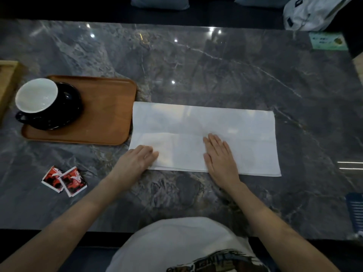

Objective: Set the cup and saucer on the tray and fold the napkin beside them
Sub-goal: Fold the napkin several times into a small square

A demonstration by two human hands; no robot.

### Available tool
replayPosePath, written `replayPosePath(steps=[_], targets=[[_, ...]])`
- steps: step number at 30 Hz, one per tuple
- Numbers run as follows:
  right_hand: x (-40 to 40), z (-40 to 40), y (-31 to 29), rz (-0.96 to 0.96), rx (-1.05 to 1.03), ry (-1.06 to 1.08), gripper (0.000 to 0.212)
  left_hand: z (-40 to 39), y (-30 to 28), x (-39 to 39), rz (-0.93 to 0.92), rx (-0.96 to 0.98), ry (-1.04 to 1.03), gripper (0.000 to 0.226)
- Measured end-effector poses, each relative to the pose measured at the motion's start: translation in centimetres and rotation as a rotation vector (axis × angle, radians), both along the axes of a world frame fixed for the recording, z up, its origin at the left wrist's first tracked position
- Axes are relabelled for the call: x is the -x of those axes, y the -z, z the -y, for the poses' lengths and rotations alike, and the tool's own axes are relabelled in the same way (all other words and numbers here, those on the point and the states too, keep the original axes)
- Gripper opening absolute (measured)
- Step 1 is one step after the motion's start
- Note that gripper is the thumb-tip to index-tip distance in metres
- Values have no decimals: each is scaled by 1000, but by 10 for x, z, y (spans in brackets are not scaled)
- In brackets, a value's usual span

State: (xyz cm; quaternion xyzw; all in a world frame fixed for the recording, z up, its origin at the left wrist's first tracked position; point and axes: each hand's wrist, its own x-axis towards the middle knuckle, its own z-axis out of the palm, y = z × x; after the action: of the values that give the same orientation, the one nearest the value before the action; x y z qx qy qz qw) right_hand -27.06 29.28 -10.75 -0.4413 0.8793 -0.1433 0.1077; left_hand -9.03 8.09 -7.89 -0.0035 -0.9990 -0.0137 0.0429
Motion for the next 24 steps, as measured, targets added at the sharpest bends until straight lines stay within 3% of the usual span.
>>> replayPosePath(steps=[3,7,10,18,24], targets=[[0,-6,-3,-21,131,-36,44,3,2,-6,28,5,-83,34],[-5,-16,-8,-171,240,-268,31,4,6,-15,47,1,-202,12],[-6,-19,-8,-210,237,-342,21,3,10,-18,37,26,-235,11],[-5,-22,-9,-212,242,-379,21,6,6,-10,-46,-45,-409,11],[-4,-27,-14,-274,256,-472,11,3,1,-27,-231,-189,-319,13]])
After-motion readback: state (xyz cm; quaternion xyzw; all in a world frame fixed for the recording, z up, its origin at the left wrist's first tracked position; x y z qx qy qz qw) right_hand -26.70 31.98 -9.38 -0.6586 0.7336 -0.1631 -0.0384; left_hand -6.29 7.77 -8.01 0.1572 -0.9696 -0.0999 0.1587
